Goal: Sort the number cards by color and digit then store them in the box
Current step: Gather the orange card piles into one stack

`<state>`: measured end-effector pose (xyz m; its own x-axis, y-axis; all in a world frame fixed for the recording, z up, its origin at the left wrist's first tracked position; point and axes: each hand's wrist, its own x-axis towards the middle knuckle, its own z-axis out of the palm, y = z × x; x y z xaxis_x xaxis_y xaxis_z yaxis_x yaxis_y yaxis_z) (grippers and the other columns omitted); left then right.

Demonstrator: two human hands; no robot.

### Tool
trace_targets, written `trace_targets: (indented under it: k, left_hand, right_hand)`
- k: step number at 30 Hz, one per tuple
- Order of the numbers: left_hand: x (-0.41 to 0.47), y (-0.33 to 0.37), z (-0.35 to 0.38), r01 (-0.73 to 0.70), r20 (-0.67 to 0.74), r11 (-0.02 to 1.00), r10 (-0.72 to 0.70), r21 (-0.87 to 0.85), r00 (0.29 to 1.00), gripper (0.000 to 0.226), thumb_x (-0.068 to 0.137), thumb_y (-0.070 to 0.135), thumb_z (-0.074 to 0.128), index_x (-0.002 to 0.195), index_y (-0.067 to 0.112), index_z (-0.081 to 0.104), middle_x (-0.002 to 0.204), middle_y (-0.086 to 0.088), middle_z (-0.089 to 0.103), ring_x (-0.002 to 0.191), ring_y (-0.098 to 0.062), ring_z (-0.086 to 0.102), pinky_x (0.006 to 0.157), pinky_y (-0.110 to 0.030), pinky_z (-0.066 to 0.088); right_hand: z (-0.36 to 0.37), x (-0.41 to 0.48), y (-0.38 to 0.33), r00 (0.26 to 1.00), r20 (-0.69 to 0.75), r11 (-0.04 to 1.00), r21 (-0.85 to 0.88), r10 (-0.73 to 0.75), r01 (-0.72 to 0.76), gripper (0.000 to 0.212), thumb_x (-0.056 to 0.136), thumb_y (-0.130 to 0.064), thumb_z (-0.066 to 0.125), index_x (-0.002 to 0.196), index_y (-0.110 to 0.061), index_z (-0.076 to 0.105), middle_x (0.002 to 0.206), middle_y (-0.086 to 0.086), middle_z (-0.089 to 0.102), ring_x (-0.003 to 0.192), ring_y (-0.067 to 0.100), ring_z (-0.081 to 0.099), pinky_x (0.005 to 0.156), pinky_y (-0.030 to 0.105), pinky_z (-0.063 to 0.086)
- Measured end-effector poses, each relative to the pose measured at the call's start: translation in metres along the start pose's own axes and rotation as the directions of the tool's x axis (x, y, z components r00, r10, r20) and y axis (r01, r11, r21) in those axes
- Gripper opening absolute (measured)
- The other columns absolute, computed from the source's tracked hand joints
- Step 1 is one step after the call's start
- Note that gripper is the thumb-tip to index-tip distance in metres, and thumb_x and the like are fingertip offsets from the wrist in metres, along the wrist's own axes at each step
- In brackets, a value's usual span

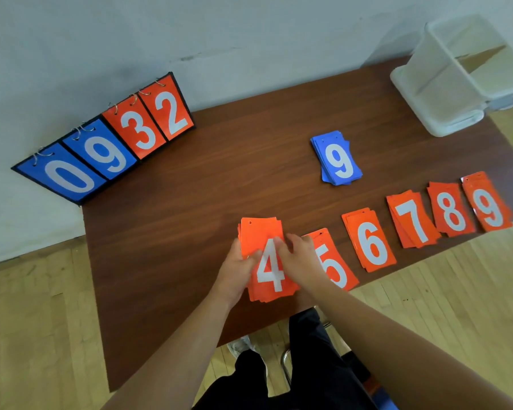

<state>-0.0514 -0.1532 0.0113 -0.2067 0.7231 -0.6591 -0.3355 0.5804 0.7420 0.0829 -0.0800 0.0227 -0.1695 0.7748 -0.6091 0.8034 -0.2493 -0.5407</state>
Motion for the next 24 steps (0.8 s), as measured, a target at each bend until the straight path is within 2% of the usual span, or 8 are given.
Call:
trace_targets:
  k: [4,8,10,13,15,18,21,24]
  left_hand:
    - [0.01,-0.003,0.008,0.057,-0.072,0.997,-0.054,0.045,0.996,0.035,0.097,0.029,0.061,0.129,0.034,0.046,0.123,0.004,0.065,0.109,-0.018,0.066,0.099,-0.047,0.052]
    - [0.016,-0.008,0.011,0.097,-0.105,0.992,-0.088,0.08,0.991,0.041,0.096,0.037,0.061,0.133,0.036,0.045,0.125,0.005,0.064,0.112,-0.019,0.065,0.098,-0.051,0.053]
    - [0.018,-0.01,0.011,0.109,-0.131,0.991,-0.099,0.072,0.986,0.044,0.096,0.037,0.061,0.136,0.034,0.044,0.125,0.005,0.064,0.111,-0.019,0.065,0.096,-0.05,0.054]
    - [0.017,-0.012,0.008,0.115,-0.176,0.992,-0.103,0.055,0.979,0.038,0.097,0.033,0.06,0.133,0.033,0.046,0.123,0.005,0.063,0.109,-0.019,0.065,0.095,-0.047,0.054]
    - [0.016,-0.014,0.005,0.106,-0.221,0.994,-0.094,0.041,0.971,0.036,0.098,0.03,0.06,0.131,0.032,0.046,0.122,0.004,0.063,0.106,-0.018,0.065,0.093,-0.045,0.055]
    - [0.01,-0.012,0.001,0.074,-0.299,0.997,-0.061,0.032,0.952,0.037,0.1,0.026,0.057,0.135,0.026,0.045,0.117,0.004,0.061,0.097,-0.014,0.063,0.081,-0.034,0.055]
    - [0.004,-0.009,-0.003,0.039,-0.311,0.998,-0.023,0.044,0.95,0.038,0.1,0.025,0.056,0.136,0.023,0.045,0.122,0.001,0.061,0.103,-0.018,0.063,0.085,-0.036,0.055]
    - [-0.004,-0.001,0.003,0.023,-0.243,0.999,-0.013,0.038,0.97,0.041,0.097,0.029,0.062,0.135,0.027,0.047,0.124,0.0,0.065,0.106,-0.021,0.067,0.094,-0.047,0.054]
  right_hand:
    - [-0.031,0.01,0.041,0.986,-0.155,0.978,-0.185,0.068,-0.096,0.069,0.09,-0.051,0.061,0.139,-0.007,0.041,0.139,0.017,0.038,0.131,0.035,0.038,0.105,0.043,0.037]
    - [-0.037,0.014,0.064,0.969,-0.202,0.85,-0.477,0.142,-0.224,0.092,0.078,-0.06,0.07,0.144,-0.011,0.028,0.147,0.017,0.031,0.139,0.036,0.031,0.111,0.045,0.032]
    - [-0.033,0.018,0.064,0.966,-0.196,0.838,-0.487,0.17,-0.246,0.094,0.076,-0.056,0.074,0.144,-0.012,0.026,0.146,0.018,0.034,0.138,0.037,0.032,0.111,0.047,0.031]
    - [-0.032,0.023,0.059,0.955,-0.145,0.863,-0.409,0.258,-0.296,0.089,0.075,-0.049,0.078,0.141,-0.012,0.03,0.141,0.017,0.041,0.134,0.037,0.038,0.109,0.047,0.033]
    - [-0.031,0.025,0.059,0.973,-0.103,0.898,-0.376,0.205,-0.229,0.064,0.086,-0.038,0.07,0.136,-0.011,0.04,0.138,0.015,0.045,0.128,0.034,0.045,0.103,0.043,0.039]
    - [-0.045,0.023,0.053,0.994,-0.025,0.991,-0.07,0.109,-0.111,0.028,0.097,-0.019,0.053,0.123,-0.01,0.054,0.123,0.011,0.058,0.106,0.028,0.061,0.077,0.031,0.05]
    - [-0.066,0.014,0.035,0.993,0.048,0.964,0.238,0.109,-0.117,0.025,0.098,-0.022,0.054,0.122,-0.017,0.058,0.112,-0.002,0.064,0.104,0.023,0.062,0.086,0.037,0.052]
    - [-0.073,-0.002,0.019,0.97,0.218,0.846,0.492,0.109,-0.205,0.021,0.098,-0.019,0.055,0.118,-0.019,0.063,0.112,0.001,0.07,0.101,0.024,0.067,0.092,0.045,0.054]
